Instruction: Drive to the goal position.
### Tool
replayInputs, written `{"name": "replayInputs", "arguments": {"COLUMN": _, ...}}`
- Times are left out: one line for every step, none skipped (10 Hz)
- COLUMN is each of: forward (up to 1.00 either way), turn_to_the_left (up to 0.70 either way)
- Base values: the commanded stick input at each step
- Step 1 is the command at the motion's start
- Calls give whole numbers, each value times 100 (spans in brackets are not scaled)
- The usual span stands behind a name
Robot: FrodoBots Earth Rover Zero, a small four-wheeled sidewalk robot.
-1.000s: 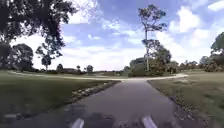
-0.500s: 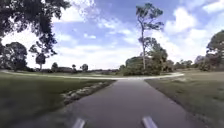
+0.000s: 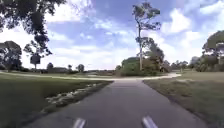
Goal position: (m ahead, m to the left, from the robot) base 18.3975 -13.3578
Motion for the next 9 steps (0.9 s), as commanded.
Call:
{"name": "replayInputs", "arguments": {"forward": 69, "turn_to_the_left": 3}}
{"name": "replayInputs", "arguments": {"forward": 69, "turn_to_the_left": 3}}
{"name": "replayInputs", "arguments": {"forward": 69, "turn_to_the_left": 3}}
{"name": "replayInputs", "arguments": {"forward": 69, "turn_to_the_left": 3}}
{"name": "replayInputs", "arguments": {"forward": 69, "turn_to_the_left": 3}}
{"name": "replayInputs", "arguments": {"forward": 69, "turn_to_the_left": 3}}
{"name": "replayInputs", "arguments": {"forward": 69, "turn_to_the_left": 3}}
{"name": "replayInputs", "arguments": {"forward": 69, "turn_to_the_left": 3}}
{"name": "replayInputs", "arguments": {"forward": 69, "turn_to_the_left": 3}}
